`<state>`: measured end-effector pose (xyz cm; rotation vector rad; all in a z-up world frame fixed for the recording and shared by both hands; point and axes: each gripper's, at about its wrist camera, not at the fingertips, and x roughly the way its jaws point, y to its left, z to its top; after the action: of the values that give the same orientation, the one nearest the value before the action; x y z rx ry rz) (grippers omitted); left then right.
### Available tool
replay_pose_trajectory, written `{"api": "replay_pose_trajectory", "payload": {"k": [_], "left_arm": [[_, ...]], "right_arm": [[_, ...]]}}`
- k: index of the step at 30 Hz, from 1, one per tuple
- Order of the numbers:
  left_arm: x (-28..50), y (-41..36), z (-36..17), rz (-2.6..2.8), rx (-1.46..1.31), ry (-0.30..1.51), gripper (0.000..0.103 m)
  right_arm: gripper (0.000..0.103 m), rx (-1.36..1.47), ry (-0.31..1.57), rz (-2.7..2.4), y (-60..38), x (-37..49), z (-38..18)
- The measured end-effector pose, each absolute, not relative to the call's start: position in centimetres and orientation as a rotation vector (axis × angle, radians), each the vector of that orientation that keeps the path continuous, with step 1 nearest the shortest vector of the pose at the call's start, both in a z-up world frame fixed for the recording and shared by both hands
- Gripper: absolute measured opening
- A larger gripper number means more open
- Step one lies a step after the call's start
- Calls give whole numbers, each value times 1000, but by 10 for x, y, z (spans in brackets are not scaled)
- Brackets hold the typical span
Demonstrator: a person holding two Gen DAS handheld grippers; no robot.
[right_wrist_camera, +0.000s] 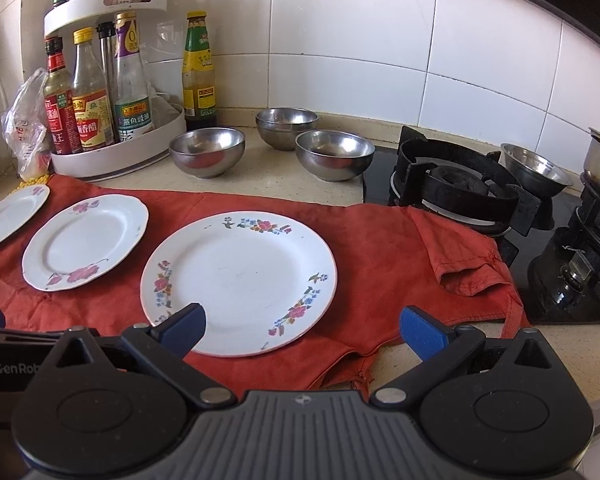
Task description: Organize plates and bowls
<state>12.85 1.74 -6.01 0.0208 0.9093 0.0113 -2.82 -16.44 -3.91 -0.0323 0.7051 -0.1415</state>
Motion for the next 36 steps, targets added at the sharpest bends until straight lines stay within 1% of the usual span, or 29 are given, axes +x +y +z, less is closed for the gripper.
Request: {"api": "replay_pose_trajectory", "payload": {"k": [6, 11, 19, 20, 21, 22, 23, 24, 26, 29, 30, 33, 36], "left_arm": [[136, 12, -64, -22, 21, 920, 103], [143, 3, -63, -120, 29, 881, 103], [163, -3, -74, -199, -4, 893, 102], [165, -4, -74, -203, -7, 887, 102], [168, -4, -74, -216, -14, 882, 102], [171, -4, -74, -237, -26, 877, 102], [174, -3, -74, -252, -41, 874, 102], [177, -2, -76, -263, -62, 875, 102], [184, -1, -79, -267, -79, 882, 102], [193, -4, -85, -286, -72, 900, 99], [196, -5, -86, -306, -78, 909, 98], [203, -10, -89, -350, -86, 924, 96], [211, -16, -93, -385, -79, 931, 95]], "right_arm": [[103, -29, 700, -151, -177, -18, -41], [103, -21, 697, -127, -198, -2, -40], [96, -109, 671, 11, -200, 23, -40], [91, -123, 670, 32, -199, 26, -42], [82, -136, 675, 55, -199, 30, -44], [78, -140, 684, 70, -200, 35, -46], [69, -136, 696, 86, -202, 39, -48], [67, -127, 713, 104, -205, 44, -50], [66, -103, 745, 127, -211, 53, -54], [60, -66, 780, 156, -222, 62, -61], [55, -49, 792, 164, -226, 64, -63], [48, 21, 828, 211, -235, 70, -69], [46, 36, 854, 222, -237, 76, -74]]}}
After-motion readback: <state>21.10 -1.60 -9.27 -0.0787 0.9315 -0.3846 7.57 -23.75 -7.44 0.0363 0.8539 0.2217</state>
